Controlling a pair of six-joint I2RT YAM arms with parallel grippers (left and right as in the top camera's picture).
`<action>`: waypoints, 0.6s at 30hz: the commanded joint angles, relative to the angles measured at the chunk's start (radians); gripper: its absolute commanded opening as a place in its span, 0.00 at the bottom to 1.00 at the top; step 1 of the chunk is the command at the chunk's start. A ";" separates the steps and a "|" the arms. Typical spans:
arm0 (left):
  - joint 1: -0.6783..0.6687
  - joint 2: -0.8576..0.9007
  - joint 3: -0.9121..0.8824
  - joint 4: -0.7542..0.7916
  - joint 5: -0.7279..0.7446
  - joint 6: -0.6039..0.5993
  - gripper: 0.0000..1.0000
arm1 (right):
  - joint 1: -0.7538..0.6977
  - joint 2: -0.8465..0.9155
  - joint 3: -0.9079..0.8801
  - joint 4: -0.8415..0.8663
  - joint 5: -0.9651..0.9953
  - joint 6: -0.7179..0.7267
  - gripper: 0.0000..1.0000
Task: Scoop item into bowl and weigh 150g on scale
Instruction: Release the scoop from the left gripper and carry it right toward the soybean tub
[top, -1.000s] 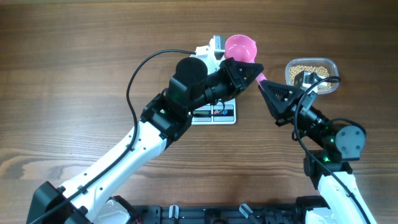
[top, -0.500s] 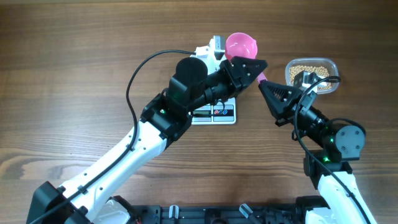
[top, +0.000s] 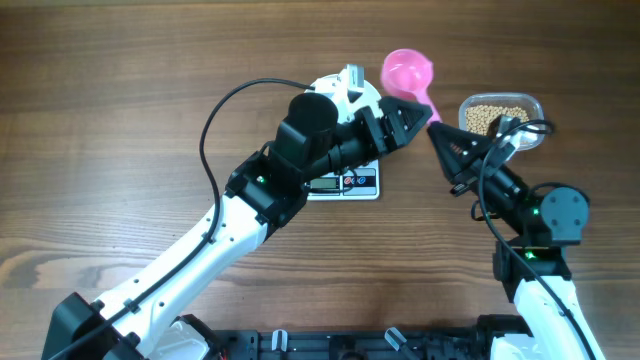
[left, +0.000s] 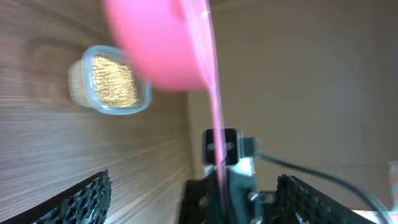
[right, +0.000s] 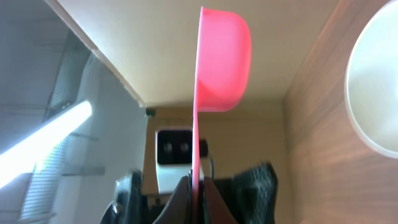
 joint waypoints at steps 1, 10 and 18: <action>0.011 -0.071 0.013 -0.100 -0.036 0.143 0.91 | -0.076 0.000 0.055 -0.077 -0.059 -0.119 0.05; 0.094 -0.253 0.029 -0.445 -0.240 0.355 0.85 | -0.131 0.000 0.356 -0.749 -0.125 -0.640 0.05; 0.182 -0.300 0.030 -0.752 -0.256 0.479 0.87 | -0.131 0.001 0.780 -1.535 0.362 -1.167 0.05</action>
